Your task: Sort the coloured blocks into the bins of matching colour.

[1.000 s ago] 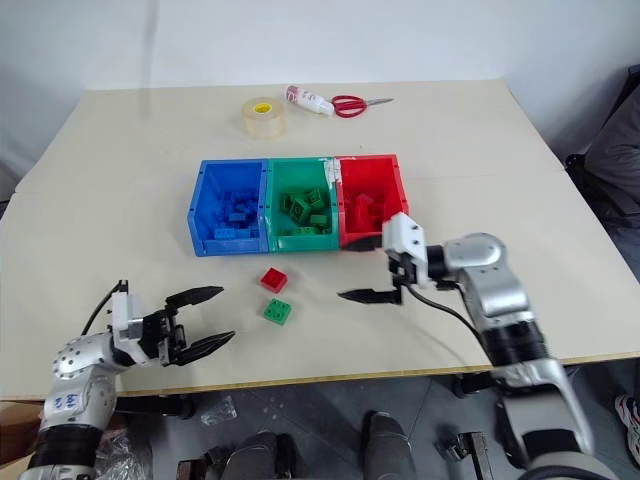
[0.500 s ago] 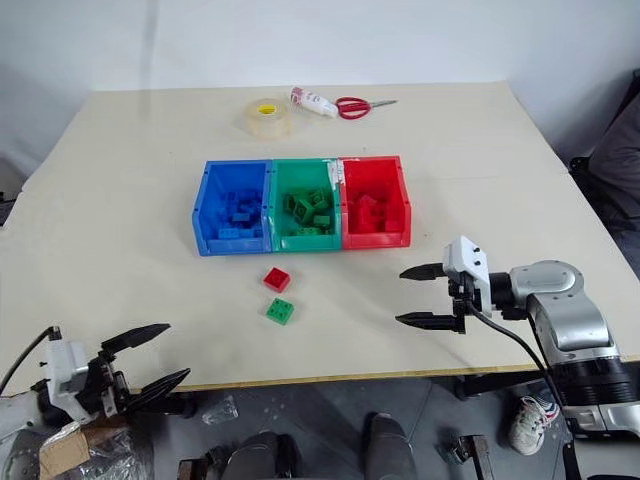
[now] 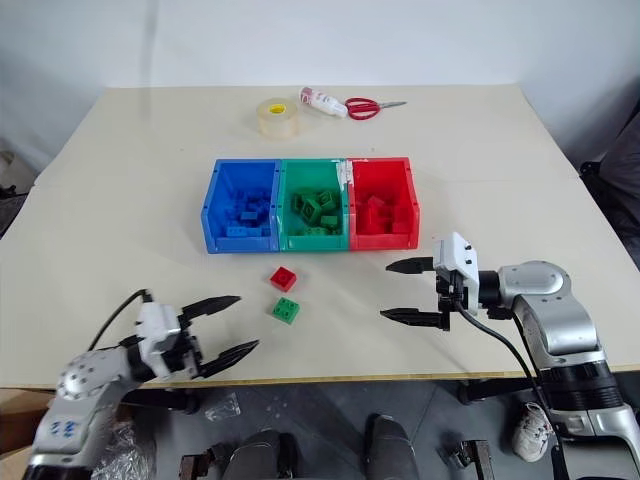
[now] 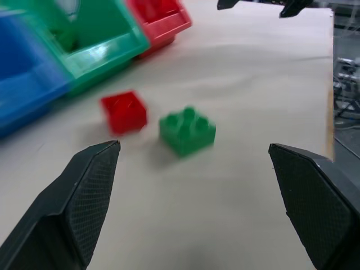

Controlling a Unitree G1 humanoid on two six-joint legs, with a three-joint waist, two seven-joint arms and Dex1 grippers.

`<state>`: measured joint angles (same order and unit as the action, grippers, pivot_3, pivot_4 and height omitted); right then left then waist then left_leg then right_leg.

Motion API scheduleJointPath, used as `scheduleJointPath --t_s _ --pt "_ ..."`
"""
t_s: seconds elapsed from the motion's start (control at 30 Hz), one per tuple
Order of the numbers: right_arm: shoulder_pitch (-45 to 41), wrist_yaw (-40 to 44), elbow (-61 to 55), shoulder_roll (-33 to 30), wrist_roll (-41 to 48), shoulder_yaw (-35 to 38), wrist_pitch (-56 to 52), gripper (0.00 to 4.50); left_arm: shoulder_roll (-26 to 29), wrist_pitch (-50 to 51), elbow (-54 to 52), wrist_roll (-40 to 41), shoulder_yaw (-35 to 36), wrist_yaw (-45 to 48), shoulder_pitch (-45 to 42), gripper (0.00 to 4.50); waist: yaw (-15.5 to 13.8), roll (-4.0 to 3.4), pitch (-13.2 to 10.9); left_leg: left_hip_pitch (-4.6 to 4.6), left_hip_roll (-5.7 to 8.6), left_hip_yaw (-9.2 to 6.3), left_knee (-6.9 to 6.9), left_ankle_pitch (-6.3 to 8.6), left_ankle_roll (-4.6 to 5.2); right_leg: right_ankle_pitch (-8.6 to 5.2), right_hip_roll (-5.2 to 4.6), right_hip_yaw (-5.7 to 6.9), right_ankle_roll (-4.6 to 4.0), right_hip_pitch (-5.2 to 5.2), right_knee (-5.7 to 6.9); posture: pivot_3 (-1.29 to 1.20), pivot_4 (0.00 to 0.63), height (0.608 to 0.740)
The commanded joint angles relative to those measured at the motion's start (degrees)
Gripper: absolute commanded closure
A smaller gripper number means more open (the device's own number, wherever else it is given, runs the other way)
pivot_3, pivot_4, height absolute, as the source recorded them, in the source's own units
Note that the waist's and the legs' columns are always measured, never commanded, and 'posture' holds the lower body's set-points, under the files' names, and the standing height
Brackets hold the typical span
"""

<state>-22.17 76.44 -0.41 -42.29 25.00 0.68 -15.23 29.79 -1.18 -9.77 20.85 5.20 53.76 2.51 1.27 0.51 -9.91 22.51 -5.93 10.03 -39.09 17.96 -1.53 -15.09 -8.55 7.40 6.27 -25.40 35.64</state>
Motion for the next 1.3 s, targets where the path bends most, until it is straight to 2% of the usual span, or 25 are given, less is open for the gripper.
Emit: scheduleJointPath --t_s 0.03,0.33,0.43,0.63,0.87,1.0,1.2,1.3 --pt "1.38 -0.45 -3.94 -1.13 2.97 3.25 -0.57 0.06 -0.67 -0.81 2.30 -3.24 -2.76 -1.42 -2.38 0.00 0.28 0.00 0.00 0.00 0.00 0.01 0.00 0.00 0.00 0.00 0.00 0.00 0.00 0.00 -0.01 0.00 0.150 0.740" --pt "7.63 -4.99 -10.16 -2.21 3.91 7.03 -2.11 0.06 -3.50 -2.00 11.09 -9.81 -9.83 -3.18 -10.66 0.00 -0.10 0.00 0.01 -0.04 0.00 0.01 -0.03 0.00 0.00 0.00 -0.01 -0.02 0.00 0.02 -0.05 0.00 0.150 0.740" --pt "9.14 -6.49 -11.61 -2.45 4.15 8.16 -2.33 0.00 -3.97 -2.02 13.06 -10.96 -11.16 -3.32 -12.75 0.61 -0.72 0.00 0.01 -0.11 0.01 0.00 -0.04 0.01 0.02 0.00 -0.01 -0.03 0.00 0.11 -0.06 0.00 0.150 0.740" --pt "11.74 -8.27 -13.84 -2.92 4.73 9.75 -2.59 0.00 -4.50 -2.53 14.76 -10.58 -12.32 -1.92 -15.20 2.38 -1.50 0.00 0.01 -0.21 0.02 -0.04 -0.07 0.02 0.04 0.01 -0.01 -0.01 0.01 0.29 -0.11 0.00 0.150 0.740" --pt "13.80 -10.01 -15.41 -3.34 5.14 11.65 -2.57 0.00 -5.80 -2.58 14.98 -9.39 -12.16 -1.85 -20.65 2.40 -1.54 0.01 0.00 -0.20 0.02 -0.07 -0.10 0.02 0.05 0.01 -0.01 0.02 0.02 0.31 -0.11 0.00 0.150 0.740" --pt "15.03 -11.36 -16.10 -3.26 5.14 12.54 -2.23 0.00 -8.73 1.32 16.72 -9.34 -10.57 -6.77 -28.09 2.40 -1.65 0.02 -0.01 -0.18 0.03 -0.07 -0.10 0.02 0.05 0.02 -0.01 0.02 0.04 0.31 -0.12 0.00 0.150 0.740" --pt "17.37 -13.97 -18.78 -2.21 5.59 13.28 -2.35 0.00 -12.47 0.11 29.57 -10.73 -9.28 -10.94 -42.95 2.40 -1.77 0.05 -0.02 -0.19 0.05 -0.09 -0.11 0.00 0.05 0.03 0.00 0.04 0.07 0.36 -0.12 0.00 0.150 0.740" --pt "18.54 -15.36 -19.78 -1.85 5.72 13.55 -2.17 0.00 -14.60 -3.08 40.97 -12.70 -9.30 -12.55 -51.54 2.40 -1.90 0.11 -0.05 -0.19 0.07 -0.09 -0.10 0.00 0.06 0.05 0.00 0.06 0.10 0.41 -0.15 0.00 0.150 0.740"
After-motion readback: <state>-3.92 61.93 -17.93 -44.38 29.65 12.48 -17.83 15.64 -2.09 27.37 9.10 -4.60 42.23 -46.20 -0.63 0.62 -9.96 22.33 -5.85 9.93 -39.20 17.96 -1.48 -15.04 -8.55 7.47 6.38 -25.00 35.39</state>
